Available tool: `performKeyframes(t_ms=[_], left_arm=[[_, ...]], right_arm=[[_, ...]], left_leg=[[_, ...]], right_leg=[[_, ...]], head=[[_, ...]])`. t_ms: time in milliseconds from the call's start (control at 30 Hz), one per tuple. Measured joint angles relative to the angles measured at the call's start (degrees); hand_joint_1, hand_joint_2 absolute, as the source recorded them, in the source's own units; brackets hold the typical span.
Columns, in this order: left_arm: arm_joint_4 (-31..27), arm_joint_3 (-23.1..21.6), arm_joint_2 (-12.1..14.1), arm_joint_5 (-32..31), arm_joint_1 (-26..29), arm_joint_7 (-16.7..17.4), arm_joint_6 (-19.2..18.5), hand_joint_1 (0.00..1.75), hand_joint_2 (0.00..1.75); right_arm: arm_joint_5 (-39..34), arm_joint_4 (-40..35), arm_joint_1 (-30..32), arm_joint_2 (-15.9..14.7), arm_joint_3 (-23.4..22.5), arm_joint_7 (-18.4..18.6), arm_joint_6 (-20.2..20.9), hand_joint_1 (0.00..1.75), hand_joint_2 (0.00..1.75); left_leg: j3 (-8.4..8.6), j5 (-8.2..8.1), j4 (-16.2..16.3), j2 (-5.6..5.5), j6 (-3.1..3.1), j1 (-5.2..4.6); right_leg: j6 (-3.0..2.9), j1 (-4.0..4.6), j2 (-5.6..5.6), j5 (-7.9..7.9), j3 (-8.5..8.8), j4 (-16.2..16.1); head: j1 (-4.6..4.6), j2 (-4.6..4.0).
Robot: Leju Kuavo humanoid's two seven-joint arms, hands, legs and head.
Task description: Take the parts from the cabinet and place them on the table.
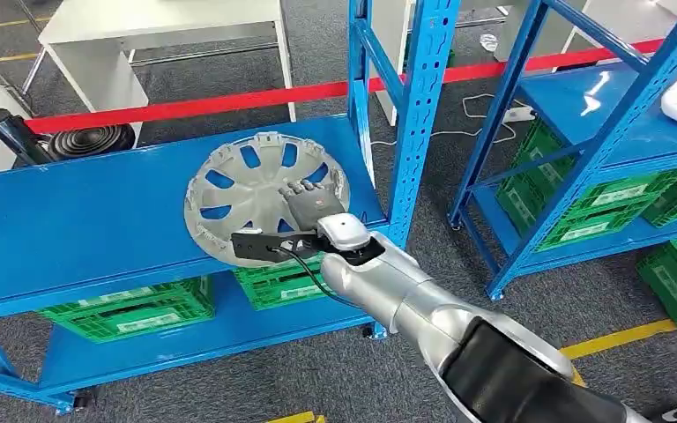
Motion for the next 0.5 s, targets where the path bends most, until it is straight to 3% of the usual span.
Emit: performKeyframes(t_ms=[500], left_arm=[[0.0,0.26,0.0,-0.61,-0.1,0.57,0.33,0.0,0.0]], right_arm=[[-1.07,1.62,4.28,0.04,0.0,-1.18,0.72,0.0,1.75]], left_leg=[[-0.01,-0.01,0.0,-0.01,0.01,0.0]], right_leg=[[0.01,0.0,-0.01,-0.01,0.02,-0.01]], head=[[0.0,0.0]])
